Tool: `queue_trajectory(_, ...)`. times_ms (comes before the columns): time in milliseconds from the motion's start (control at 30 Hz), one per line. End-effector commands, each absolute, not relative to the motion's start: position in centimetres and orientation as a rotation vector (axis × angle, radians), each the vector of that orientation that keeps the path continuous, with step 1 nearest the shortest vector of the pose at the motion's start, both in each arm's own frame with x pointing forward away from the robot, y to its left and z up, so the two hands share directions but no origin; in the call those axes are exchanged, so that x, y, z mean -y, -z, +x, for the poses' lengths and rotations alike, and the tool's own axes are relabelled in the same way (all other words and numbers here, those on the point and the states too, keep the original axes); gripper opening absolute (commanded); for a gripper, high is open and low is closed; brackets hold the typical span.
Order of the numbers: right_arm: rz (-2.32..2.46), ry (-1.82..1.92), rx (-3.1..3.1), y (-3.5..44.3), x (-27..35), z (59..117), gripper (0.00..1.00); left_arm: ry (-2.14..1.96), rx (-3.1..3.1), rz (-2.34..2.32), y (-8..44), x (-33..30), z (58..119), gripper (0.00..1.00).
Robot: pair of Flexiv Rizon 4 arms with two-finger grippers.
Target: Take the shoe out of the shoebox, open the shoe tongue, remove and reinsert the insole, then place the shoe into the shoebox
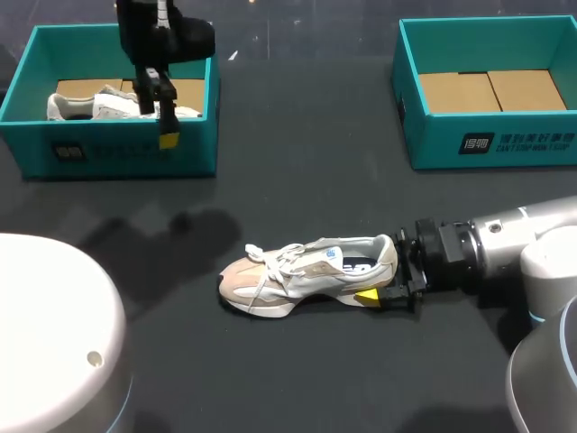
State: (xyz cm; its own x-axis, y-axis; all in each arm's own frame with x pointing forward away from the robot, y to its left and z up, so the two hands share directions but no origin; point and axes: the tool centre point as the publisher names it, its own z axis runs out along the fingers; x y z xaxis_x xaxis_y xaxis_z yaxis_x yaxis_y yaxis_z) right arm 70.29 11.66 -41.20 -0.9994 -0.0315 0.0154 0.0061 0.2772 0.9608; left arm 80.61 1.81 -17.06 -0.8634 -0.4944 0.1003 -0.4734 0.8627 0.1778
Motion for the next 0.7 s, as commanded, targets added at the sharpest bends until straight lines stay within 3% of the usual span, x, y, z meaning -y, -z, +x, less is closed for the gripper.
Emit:
queue_trajectory(33, 0.023, 1.865, 2.490, 41.2, -11.8, 70.3, 0.00, 0.213, 2.786, 1.277, 17.0, -1.9, 80.3, 1.00)
queue_trajectory(200, 0.023, 1.865, 2.490, 41.2, -11.8, 70.3, 0.00, 0.188, 2.778, 1.285, 17.0, -1.7, 80.0, 1.00)
queue_trajectory(700, 0.023, 1.865, 2.490, 41.2, -11.8, 70.3, 0.00, -0.141, 2.360, 2.102, 18.8, 8.6, 70.3, 1.00)
